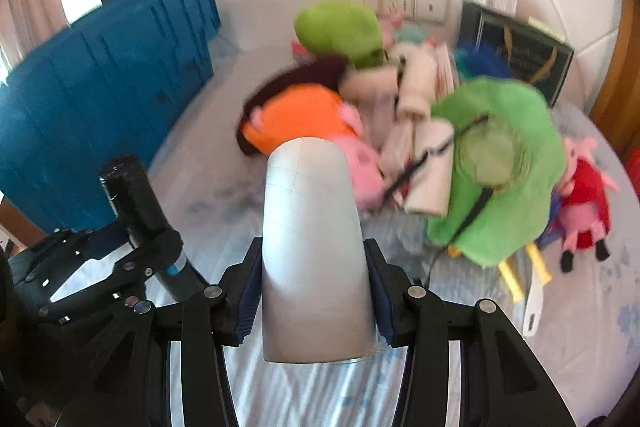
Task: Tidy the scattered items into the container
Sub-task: 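Carry the black tube with the left tool while the right tool carries the white roll to the crate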
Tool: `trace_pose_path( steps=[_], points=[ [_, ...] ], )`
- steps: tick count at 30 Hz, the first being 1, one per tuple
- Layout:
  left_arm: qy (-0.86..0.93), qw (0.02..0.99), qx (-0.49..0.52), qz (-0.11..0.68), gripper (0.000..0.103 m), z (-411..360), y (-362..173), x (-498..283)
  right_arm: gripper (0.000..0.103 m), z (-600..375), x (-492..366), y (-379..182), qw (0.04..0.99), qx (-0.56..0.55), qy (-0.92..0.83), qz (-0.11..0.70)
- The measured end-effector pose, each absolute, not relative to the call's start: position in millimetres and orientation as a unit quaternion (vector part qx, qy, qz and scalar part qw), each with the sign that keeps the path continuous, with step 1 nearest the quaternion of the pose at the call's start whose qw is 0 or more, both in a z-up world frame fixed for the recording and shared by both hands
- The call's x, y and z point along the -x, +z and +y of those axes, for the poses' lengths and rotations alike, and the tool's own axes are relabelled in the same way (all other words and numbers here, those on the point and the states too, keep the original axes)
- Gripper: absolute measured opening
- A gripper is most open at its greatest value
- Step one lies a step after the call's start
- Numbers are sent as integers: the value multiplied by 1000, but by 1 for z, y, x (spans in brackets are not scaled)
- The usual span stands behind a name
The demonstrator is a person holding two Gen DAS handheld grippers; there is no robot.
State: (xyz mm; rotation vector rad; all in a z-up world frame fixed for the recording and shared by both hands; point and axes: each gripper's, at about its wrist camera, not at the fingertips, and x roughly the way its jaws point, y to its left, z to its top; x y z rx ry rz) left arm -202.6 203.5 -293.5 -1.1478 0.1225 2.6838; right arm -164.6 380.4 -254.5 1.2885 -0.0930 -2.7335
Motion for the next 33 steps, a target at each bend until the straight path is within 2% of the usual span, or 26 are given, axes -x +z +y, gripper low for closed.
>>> trace_pose_path(
  steps=[6,21,28,30,32,33],
  points=[
    [936,102,335,36,35,178,-236,189,46,322,182,-218,70,-380,-922,-18],
    [976,4,217,14,35,104,-119,177,46,236,205,-108,182,-261,-948,29],
    [983,-22,181,5,35,27,-82,189,46,161,222,-76,217,-231,-948,39],
    [981,11,190,-26,38,-4,-75,195,46,139,228,-72,225,-228,-947,36],
    [978,33,194,-66,37,-42,-68,202,46,111,236,-69,232,-228,-945,36],
    [979,21,192,-62,36,-55,-65,205,46,99,239,-68,235,-230,-944,34]
  ],
)
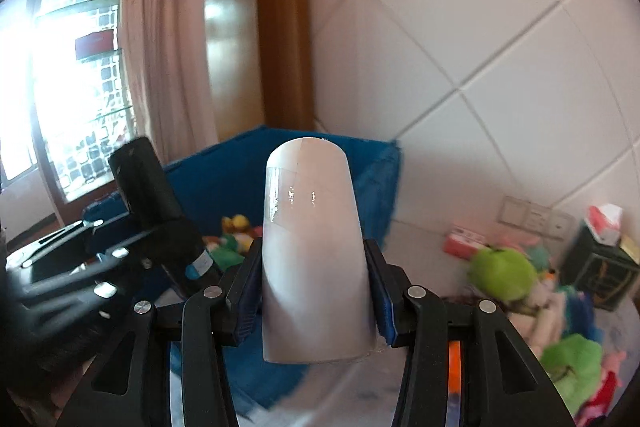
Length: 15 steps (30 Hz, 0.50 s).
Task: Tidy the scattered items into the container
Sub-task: 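Carry the black tube with the left tool while the right tool carries the white roll to the crate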
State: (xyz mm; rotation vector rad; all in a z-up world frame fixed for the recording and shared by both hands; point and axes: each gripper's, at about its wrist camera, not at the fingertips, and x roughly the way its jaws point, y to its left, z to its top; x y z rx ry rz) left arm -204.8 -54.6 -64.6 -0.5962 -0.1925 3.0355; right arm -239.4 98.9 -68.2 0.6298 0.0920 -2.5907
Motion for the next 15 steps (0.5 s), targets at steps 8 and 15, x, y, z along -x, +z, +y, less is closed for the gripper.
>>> trace_pose_path(
  steps=[8,15],
  points=[
    [975,-49,216,-2,35,-141,-72,248,46,21,266,-74,233,-249,-939,34],
    [956,-61,288,-3,35,-187,-118,272,47,-41,284,-103,229,-313,-920,60]
  ],
)
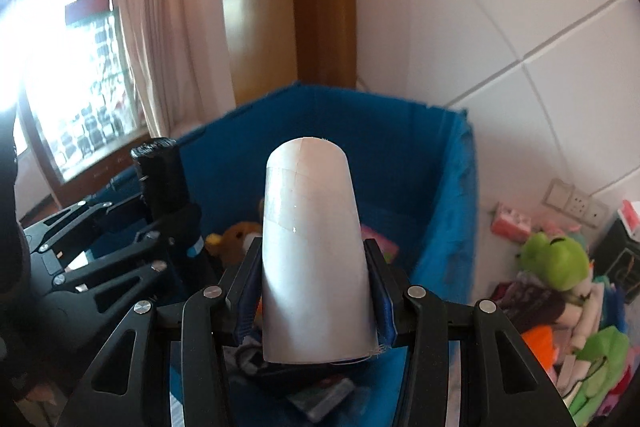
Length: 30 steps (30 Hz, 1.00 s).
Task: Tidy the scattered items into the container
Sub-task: 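Carry the black tube with the left tool while the right tool carries the white roll to the crate, then open the left tool over the crate while the right tool releases the white roll inside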
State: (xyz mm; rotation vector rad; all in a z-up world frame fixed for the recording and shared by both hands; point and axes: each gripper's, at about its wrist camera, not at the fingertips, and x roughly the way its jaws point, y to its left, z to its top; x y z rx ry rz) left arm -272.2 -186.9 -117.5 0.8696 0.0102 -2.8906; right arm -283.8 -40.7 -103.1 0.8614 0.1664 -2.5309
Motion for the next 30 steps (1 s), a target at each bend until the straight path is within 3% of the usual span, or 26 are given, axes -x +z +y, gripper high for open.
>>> trace_pose_path(
  steps=[5,7,9,11,30],
  points=[
    [-940,56,-335,32,38,-209,-141,280,47,-60,290,-115,224,-330,-914,71],
    [-940,59,-335,35,44,-215,-146,278,47,-63,290,-118,223,-332,-914,73],
    [-943,64,-324,32,66,-216,-146,273,47,-66,293,-120,220,-334,-914,73],
    [-948,68,-309,32,73,-218,-142,267,47,-68,295,-122,216,-338,-913,71],
    [-947,64,-313,43,73,-220,-146,248,47,-63,284,-124,202,-346,-914,68]
  ],
)
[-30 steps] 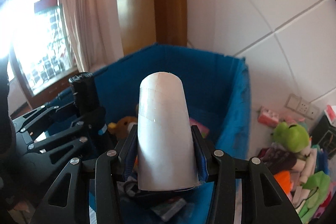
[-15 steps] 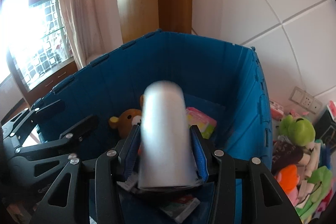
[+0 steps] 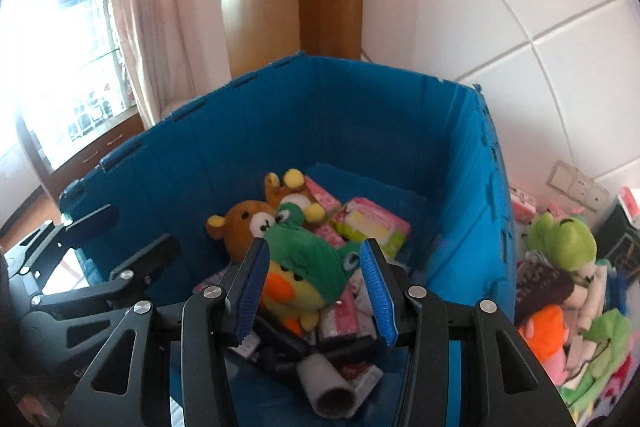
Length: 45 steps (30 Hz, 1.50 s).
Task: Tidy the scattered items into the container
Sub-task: 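Open the left tool over the crate while the right tool releases the white roll inside, then withdraw both tools from the crate back toward the pile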
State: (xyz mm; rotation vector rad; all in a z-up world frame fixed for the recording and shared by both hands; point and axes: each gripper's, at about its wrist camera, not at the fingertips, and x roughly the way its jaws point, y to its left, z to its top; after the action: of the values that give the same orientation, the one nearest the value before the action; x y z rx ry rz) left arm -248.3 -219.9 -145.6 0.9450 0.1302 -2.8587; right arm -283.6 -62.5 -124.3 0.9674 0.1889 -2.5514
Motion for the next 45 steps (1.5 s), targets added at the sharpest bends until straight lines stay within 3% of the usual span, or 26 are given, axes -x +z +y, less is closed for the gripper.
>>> trace_pose_path(
  steps=[3,5,6,10,13,20,29,37,45],
  points=[
    [-947,63,-311,47,73,-215,-145,244,54,-54,281,-124,192,-349,-915,63],
    [-949,63,-306,48,74,-210,-144,241,81,-47,278,-123,186,-348,-917,59],
    [-949,63,-304,48,78,-207,-143,240,85,-43,276,-121,182,-343,-920,57],
    [-955,66,-283,52,85,-197,-134,231,88,-21,264,-109,159,-325,-931,54],
    [-959,56,-270,64,85,-186,-124,224,103,3,256,-98,138,-309,-940,39],
    [-968,21,-243,55,85,-129,-101,211,103,69,235,-88,117,-288,-951,1],
    [-977,-22,-213,28,85,11,-87,186,103,224,209,-94,81,-269,-958,-51],
    [-970,-18,-240,42,85,155,-117,191,103,405,191,-133,14,-304,-950,-70],
    [-947,-40,-318,-1,85,240,-166,221,103,531,180,-180,-74,-359,-922,-128]
  ],
)
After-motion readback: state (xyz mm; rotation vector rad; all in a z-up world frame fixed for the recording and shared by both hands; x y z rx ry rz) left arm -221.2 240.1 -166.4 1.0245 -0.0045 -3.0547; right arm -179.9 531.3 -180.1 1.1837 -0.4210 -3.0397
